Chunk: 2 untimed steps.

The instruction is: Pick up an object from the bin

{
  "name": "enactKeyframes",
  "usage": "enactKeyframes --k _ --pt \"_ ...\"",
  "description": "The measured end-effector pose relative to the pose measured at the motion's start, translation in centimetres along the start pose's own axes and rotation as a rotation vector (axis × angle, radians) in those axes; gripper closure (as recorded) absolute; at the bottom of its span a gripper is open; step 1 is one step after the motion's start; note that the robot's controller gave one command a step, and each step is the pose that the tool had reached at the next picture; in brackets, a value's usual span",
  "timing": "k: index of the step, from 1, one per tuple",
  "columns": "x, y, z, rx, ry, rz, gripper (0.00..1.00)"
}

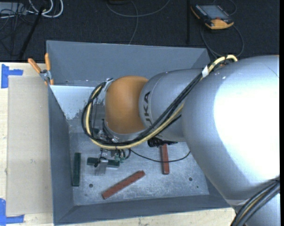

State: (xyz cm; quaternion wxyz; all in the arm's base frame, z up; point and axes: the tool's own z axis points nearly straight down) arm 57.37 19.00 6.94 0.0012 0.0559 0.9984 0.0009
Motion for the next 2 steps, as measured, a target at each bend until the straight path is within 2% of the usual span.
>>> enactKeyframes --k 1,2 --pt "0.1 -0.1 -0.1 0.001 0.003 0.002 1.0" --pt "-0.3 -1.0 -15.0 -0.002 -0.006 0.031 1.0"
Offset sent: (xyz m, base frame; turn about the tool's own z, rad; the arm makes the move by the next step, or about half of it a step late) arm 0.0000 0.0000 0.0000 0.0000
